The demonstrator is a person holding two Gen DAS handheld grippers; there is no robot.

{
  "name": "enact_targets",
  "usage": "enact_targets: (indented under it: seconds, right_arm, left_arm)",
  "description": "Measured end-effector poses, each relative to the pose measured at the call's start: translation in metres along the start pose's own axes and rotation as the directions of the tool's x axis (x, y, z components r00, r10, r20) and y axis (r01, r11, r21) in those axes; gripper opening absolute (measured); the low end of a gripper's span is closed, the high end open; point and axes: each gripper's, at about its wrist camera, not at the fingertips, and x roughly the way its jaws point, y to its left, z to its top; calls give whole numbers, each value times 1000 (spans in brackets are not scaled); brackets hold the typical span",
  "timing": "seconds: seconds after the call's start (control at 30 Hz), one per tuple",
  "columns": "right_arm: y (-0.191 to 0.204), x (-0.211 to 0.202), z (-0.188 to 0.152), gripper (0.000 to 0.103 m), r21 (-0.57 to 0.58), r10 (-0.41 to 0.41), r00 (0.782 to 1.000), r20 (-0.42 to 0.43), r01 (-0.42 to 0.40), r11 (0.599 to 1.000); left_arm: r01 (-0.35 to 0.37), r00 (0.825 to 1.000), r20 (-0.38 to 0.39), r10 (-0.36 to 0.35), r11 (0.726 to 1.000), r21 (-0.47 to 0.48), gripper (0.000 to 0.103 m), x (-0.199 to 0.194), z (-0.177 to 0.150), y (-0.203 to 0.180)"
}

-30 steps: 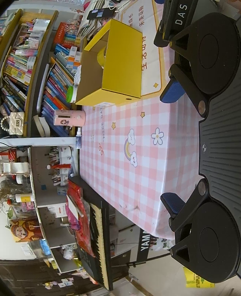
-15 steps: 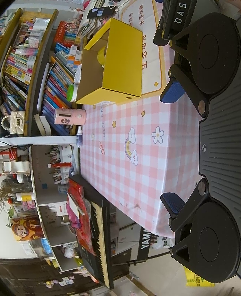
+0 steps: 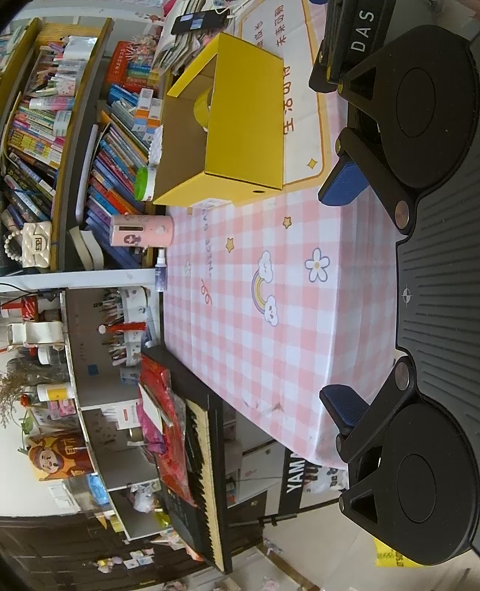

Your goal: Organize objects

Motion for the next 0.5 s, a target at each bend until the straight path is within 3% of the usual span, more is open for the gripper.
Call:
enact_targets:
  seconds: [0.5]
  right_arm:
    - [3,3,-1,103,-8,-10,1000,-8,10,1000]
  left_arm:
    - [-17,1000,17,17,1000,24,103,-2,-1,-5]
